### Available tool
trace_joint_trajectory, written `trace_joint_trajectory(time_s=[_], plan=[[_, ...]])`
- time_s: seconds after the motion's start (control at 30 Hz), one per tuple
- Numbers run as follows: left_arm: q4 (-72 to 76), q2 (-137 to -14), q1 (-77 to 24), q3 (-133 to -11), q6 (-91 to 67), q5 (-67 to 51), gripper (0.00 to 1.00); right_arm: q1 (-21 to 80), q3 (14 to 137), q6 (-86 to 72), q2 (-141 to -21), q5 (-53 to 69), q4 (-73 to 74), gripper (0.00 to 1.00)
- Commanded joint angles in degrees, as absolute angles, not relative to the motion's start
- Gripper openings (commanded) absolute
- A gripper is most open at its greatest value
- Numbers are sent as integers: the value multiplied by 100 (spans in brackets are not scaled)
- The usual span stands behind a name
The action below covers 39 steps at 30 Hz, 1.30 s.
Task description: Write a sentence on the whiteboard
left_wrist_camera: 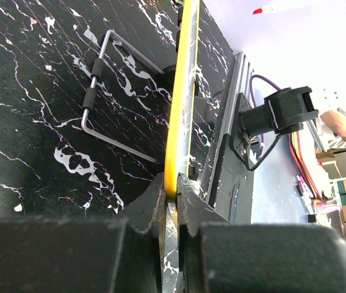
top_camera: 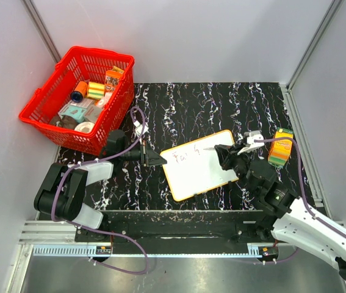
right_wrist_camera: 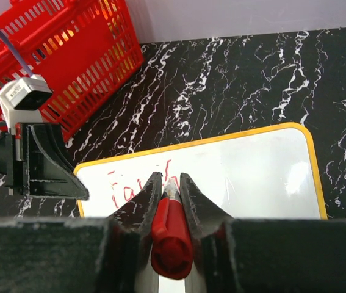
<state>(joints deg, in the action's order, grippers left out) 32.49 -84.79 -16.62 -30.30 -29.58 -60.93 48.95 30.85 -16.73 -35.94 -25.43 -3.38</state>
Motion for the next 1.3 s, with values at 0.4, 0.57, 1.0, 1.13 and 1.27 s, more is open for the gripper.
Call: trace_joint_trajectory(time_s=[0.4, 0.57, 1.0, 1.13, 1.27], plan=[[3173, -8394, -1784, -3059, -2276, -5977, 0, 4843, 3445, -1485, -4025, -2162, -308, 0], [3173, -8385, -1784, -3050, -2276, -5977, 0, 4843, 3489, -1468, -4096, -2092, -308, 0], [3155, -8341, -1784, -3032, -2259, -5941, 0, 4843, 3489, -1468, -4025, -2039, -220, 0], [3147, -8341, -1784, -3041, -2259, -5941, 0, 4843, 3498, -1494, -4025, -2083, -176, 0], [3138, -8341, -1784, -3050, -2250, -5941, 0, 4843, 3524, -1494, -4052, -2074, -158, 0]])
